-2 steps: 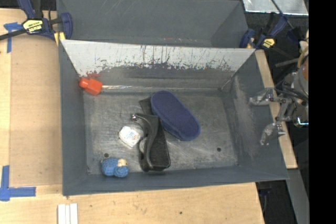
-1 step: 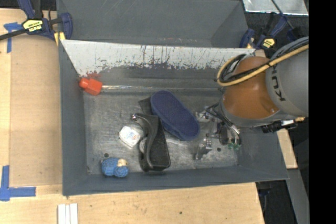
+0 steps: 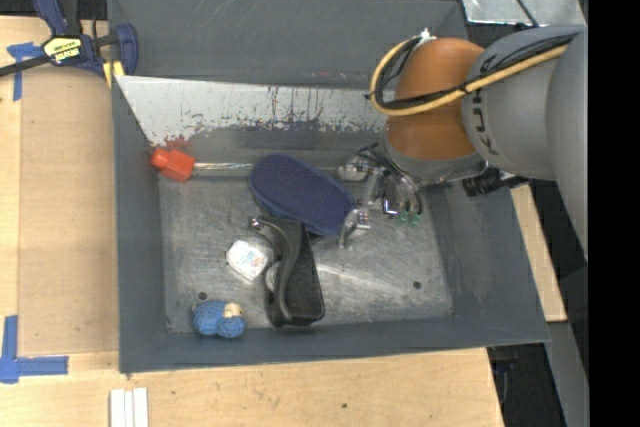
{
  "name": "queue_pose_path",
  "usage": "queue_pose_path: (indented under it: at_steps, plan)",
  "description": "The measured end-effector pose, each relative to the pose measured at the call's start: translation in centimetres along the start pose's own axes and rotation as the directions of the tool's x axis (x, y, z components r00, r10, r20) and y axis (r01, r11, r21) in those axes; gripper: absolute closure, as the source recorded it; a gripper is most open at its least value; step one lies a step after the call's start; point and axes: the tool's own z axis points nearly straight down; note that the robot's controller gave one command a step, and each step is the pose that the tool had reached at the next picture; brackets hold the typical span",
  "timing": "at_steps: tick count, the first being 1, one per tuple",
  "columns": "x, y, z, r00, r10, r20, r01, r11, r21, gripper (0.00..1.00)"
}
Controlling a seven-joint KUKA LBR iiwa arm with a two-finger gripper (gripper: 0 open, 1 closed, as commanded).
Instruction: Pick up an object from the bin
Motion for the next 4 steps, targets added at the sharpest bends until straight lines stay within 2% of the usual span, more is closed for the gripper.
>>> queue_pose_path:
  at_steps: [1,2,3,4]
  plan:
    - [-3.8,2.5,-2.4,0.988,-0.152,-0.003,0.152,0.988,0.002,0.00]
    - [-2.3,5.9,2.7,0.987,0.161,-0.003,-0.161,0.987,0.007,0.00]
    - [-1.9,9.1,2.7,0.906,0.423,-0.003,-0.423,0.906,0.013,0.00]
    - [-2.3,9.7,2.4,0.910,0.415,0.014,-0.415,0.910,-0.004,1.00]
